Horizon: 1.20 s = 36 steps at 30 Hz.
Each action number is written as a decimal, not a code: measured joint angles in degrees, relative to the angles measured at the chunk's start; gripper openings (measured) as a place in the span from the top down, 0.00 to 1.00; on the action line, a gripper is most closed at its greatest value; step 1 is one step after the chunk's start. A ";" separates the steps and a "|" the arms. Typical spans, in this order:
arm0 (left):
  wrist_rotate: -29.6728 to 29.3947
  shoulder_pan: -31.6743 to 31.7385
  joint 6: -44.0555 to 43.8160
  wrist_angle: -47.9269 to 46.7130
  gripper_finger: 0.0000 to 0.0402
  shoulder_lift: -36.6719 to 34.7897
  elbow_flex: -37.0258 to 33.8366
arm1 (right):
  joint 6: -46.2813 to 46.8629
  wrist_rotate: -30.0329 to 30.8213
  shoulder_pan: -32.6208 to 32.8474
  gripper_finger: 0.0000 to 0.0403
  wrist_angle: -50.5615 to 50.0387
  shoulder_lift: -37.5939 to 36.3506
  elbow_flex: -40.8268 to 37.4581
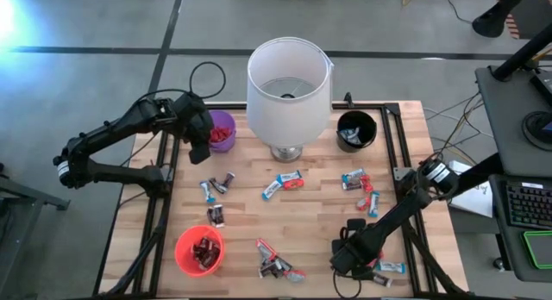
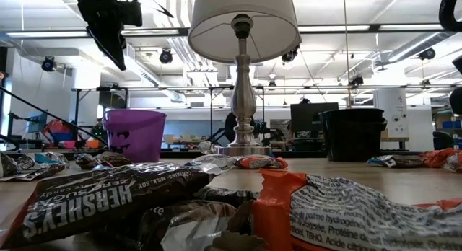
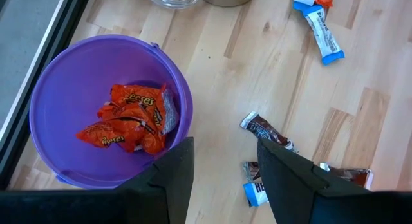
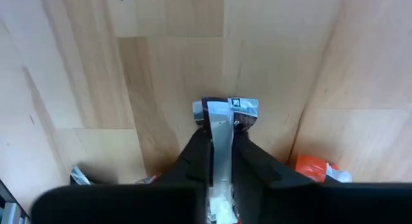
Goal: Sort candy
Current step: Put the black chocolate into the orange bucket
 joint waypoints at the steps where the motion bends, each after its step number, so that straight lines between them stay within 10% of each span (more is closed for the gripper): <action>1: -0.01 0.00 0.00 0.00 0.62 0.00 0.00 | -0.07 0.03 -0.18 0.95 -0.11 0.00 0.12; 11: 0.99 0.02 1.12 -0.12 0.62 0.00 0.00 | 4.67 1.95 -3.19 0.97 -0.16 -2.23 1.27; 23: 7.57 0.00 1.79 -3.25 0.62 -0.39 0.00 | 16.34 17.80 -5.94 0.97 0.72 -12.81 5.67; 36: 25.20 -0.09 2.56 1.85 0.62 -0.35 0.00 | 2.83 24.15 -14.45 0.97 11.43 -10.02 17.15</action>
